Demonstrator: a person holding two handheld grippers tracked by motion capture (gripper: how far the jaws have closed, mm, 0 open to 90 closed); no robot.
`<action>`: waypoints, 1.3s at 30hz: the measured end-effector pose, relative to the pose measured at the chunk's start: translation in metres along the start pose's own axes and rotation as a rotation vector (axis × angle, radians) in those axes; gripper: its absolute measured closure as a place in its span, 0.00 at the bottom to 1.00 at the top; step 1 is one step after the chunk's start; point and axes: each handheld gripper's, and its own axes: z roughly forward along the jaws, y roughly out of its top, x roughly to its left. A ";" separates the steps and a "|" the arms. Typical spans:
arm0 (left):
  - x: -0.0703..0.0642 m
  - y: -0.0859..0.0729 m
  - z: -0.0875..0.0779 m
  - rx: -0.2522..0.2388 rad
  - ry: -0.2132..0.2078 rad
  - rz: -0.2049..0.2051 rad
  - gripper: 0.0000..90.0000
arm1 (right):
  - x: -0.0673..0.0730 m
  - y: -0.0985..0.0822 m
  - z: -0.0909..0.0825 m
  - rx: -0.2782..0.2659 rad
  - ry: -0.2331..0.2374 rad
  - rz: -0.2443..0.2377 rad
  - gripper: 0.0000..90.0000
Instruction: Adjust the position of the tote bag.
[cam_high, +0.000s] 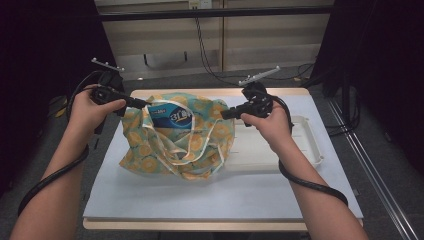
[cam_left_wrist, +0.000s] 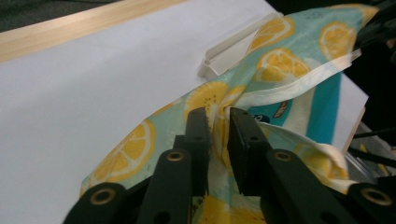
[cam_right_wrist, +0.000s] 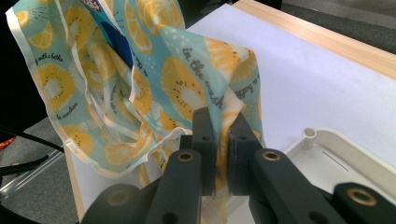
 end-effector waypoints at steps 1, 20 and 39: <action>-0.001 0.000 -0.002 -0.004 0.002 0.007 0.81 | 0.000 0.000 0.000 0.002 -0.001 0.001 0.94; -0.034 0.005 -0.024 -0.034 -0.011 0.097 0.48 | 0.004 0.000 0.000 0.005 0.003 -0.003 0.94; -0.044 0.011 -0.022 0.103 0.032 0.196 0.96 | 0.003 -0.002 -0.001 0.008 0.006 0.000 0.94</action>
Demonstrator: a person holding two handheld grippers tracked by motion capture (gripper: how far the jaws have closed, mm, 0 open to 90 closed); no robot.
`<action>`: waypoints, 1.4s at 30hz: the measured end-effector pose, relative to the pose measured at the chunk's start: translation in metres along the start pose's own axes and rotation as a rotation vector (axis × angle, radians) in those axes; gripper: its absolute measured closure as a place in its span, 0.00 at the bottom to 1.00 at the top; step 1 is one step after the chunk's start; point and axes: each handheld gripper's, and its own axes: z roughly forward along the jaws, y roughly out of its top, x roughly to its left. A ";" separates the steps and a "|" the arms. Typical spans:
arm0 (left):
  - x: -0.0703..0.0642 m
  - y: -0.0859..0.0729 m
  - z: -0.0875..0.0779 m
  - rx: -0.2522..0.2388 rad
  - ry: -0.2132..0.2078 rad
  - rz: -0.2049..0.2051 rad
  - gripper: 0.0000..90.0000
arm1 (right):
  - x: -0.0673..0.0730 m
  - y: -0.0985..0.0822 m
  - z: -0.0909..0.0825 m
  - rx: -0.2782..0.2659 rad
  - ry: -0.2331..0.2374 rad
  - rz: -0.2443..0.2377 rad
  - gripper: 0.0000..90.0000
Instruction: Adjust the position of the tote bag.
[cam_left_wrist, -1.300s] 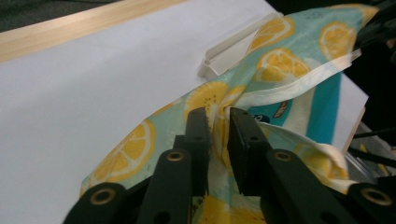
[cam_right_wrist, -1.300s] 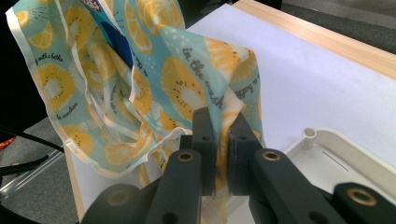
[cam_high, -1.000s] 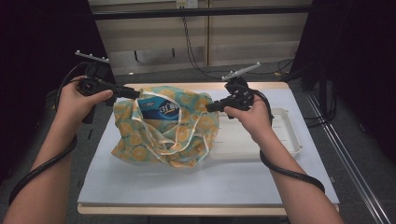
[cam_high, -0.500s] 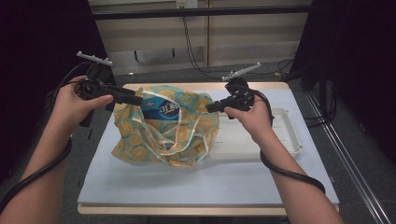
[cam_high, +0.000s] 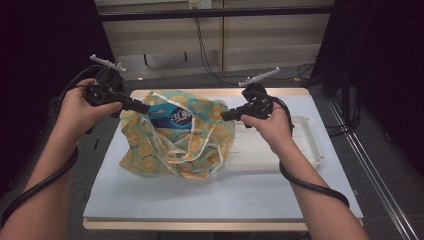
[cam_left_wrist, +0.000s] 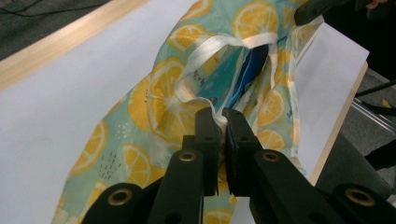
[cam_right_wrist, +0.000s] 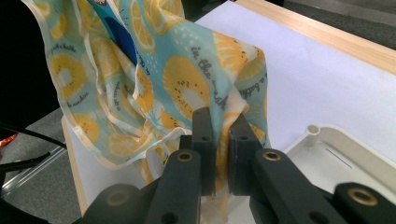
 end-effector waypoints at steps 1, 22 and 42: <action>-0.001 0.002 -0.002 -0.011 -0.011 -0.011 0.96 | 0.000 0.000 0.000 0.000 0.000 0.000 0.94; 0.022 0.027 -0.005 -0.120 0.013 -0.075 0.97 | -0.006 -0.001 -0.010 -0.023 0.007 0.022 0.94; 0.038 0.001 0.030 -0.052 -0.010 -0.150 0.95 | -0.010 -0.008 -0.004 -0.009 0.004 0.032 0.94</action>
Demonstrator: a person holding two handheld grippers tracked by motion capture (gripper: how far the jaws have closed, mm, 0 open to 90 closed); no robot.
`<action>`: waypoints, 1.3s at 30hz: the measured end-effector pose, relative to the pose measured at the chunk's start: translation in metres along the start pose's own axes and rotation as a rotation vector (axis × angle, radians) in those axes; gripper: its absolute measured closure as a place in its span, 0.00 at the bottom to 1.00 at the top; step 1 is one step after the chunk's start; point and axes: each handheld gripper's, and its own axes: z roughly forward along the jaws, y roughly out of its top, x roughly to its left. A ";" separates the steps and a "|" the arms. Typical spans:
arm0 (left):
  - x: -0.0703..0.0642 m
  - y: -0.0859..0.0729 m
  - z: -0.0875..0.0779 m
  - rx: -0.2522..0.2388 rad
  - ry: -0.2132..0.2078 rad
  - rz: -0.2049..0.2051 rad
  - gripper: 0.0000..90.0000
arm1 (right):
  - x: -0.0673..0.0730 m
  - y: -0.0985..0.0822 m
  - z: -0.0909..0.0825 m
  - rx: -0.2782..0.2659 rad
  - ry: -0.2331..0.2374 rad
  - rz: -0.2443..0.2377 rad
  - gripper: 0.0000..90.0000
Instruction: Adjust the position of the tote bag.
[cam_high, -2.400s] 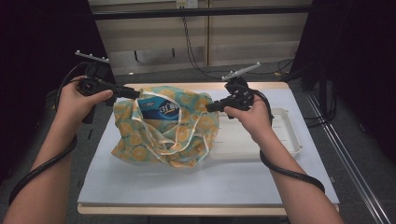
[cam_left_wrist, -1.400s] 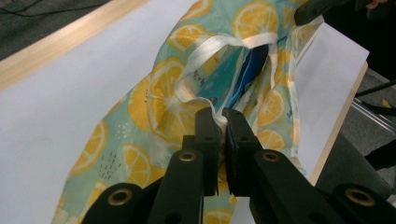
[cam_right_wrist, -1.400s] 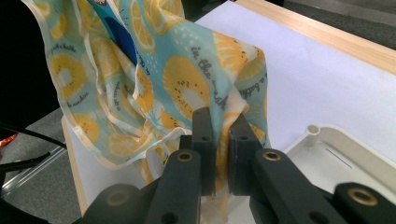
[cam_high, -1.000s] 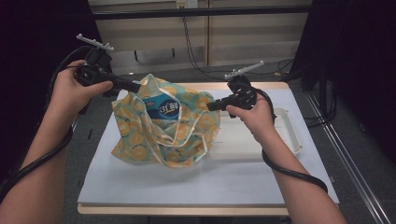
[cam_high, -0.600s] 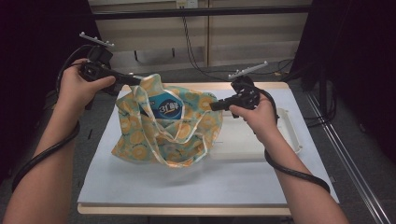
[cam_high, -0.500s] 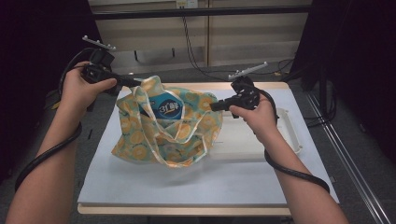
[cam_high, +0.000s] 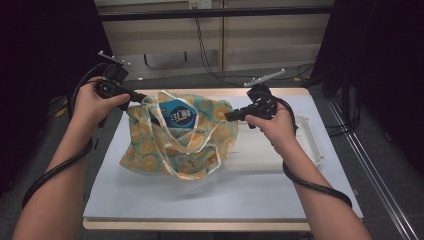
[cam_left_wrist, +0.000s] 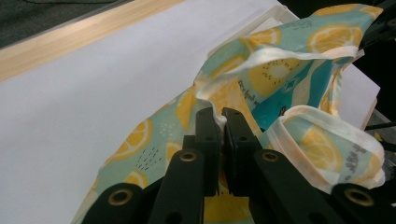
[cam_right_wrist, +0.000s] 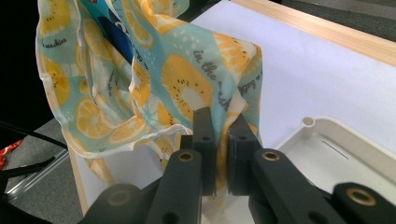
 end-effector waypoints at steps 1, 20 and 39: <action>0.001 -0.001 0.000 0.004 0.000 -0.002 0.95 | 0.000 0.000 0.000 -0.001 0.000 0.001 0.94; 0.014 -0.026 0.010 0.048 -0.002 -0.050 0.96 | 0.002 0.001 0.001 0.002 0.002 -0.007 0.93; -0.006 -0.011 -0.027 -0.101 -0.021 -0.009 0.52 | 0.004 0.002 0.001 0.003 0.001 -0.010 0.93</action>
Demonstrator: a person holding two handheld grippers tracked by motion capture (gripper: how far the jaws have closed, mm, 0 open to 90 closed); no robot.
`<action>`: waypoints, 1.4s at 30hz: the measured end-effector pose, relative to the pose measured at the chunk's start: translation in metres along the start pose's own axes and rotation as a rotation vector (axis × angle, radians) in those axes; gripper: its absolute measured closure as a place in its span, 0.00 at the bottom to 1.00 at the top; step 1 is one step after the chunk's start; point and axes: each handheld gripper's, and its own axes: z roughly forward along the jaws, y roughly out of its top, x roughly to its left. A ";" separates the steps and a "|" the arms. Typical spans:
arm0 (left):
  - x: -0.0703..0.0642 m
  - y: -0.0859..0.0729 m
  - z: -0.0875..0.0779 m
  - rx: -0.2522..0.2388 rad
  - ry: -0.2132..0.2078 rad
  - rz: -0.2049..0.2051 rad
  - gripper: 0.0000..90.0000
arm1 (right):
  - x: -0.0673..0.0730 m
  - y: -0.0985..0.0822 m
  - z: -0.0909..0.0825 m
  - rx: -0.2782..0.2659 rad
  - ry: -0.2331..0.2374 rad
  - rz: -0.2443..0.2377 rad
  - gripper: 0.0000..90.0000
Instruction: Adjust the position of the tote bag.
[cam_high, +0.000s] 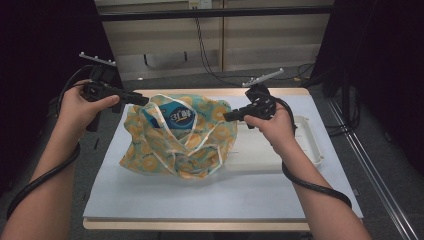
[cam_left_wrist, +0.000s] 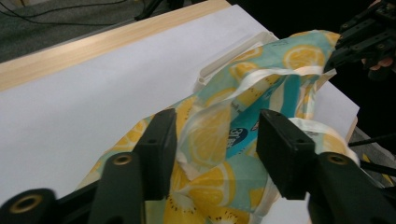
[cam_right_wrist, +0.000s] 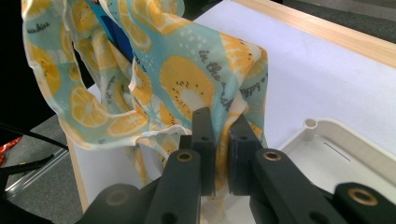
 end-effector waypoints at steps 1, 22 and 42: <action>-0.002 0.001 -0.001 -0.002 -0.003 0.001 0.50 | 0.000 0.000 0.000 0.000 0.000 -0.002 0.93; -0.029 0.015 -0.003 0.059 0.071 0.137 0.33 | 0.001 0.000 0.000 0.003 0.002 -0.004 0.93; -0.031 0.005 0.012 0.181 0.004 0.198 0.65 | 0.002 0.001 0.001 0.009 0.003 -0.010 0.93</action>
